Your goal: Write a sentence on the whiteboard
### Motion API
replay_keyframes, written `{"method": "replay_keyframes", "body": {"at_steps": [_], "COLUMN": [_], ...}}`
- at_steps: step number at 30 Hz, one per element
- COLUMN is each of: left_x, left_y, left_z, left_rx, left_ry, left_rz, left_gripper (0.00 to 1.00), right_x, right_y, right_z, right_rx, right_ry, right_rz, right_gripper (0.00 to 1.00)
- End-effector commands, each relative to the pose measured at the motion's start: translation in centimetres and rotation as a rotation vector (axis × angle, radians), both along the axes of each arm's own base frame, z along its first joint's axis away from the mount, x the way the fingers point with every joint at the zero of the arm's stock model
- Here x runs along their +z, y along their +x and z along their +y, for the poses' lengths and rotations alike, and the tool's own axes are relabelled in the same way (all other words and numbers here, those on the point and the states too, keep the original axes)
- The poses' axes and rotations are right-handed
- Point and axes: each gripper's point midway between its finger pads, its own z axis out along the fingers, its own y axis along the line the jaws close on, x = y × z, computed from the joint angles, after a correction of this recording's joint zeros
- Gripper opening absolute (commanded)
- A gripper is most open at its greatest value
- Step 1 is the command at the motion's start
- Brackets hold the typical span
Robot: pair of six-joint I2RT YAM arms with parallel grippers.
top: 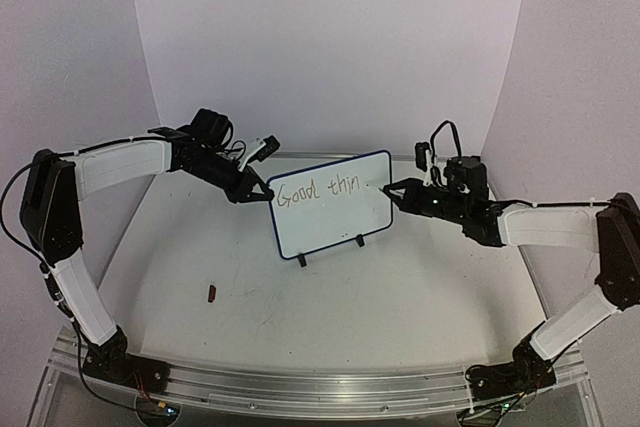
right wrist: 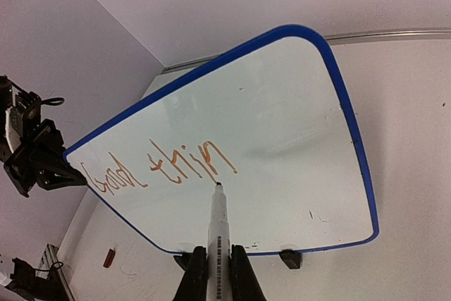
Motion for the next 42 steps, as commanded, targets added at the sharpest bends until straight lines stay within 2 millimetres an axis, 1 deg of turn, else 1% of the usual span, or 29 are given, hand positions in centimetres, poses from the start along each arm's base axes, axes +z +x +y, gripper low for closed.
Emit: {"method": "replay_keyframes", "body": {"at_steps": [1, 9, 15, 19, 24, 29, 36, 42], "left_x": [-4.0, -4.2, -4.3, -4.3, -4.4, -4.4, -4.4, -4.4], "left_y": [0.1, 0.1, 0.1, 0.1, 0.1, 0.1, 0.1, 0.0], "left_z": [1.6, 1.6, 1.6, 1.6, 1.6, 1.6, 1.6, 1.5], "left_rx": [0.029, 0.027, 0.027, 0.026, 0.025, 0.025, 0.025, 0.023], "left_ry": [0.159, 0.162, 0.164, 0.163, 0.165, 0.166, 0.167, 0.167], "left_rz": [0.027, 0.029, 0.03, 0.031, 0.032, 0.033, 0.032, 0.033], "left_gripper": [0.0, 0.0, 0.0, 0.0, 0.0, 0.0, 0.0, 0.0], "right_x": [1.6, 1.9, 1.6, 1.5, 1.7, 1.7, 0.6, -0.9], "right_y": [1.3, 2.9, 3.8, 4.1, 4.5, 4.4, 4.1, 3.8], "right_z": [0.6, 0.9, 0.6, 0.5, 0.9, 1.3, 1.4, 0.9], "right_rx": [0.014, 0.0, -0.025, -0.035, -0.023, 0.004, 0.018, 0.0], "right_ry": [0.044, 0.082, 0.091, 0.093, 0.099, 0.098, 0.085, 0.063], "right_rz": [-0.044, -0.051, -0.049, -0.049, -0.055, -0.058, -0.036, -0.006], "right_gripper": [0.0, 0.0, 0.0, 0.0, 0.0, 0.0, 0.0, 0.0]}}
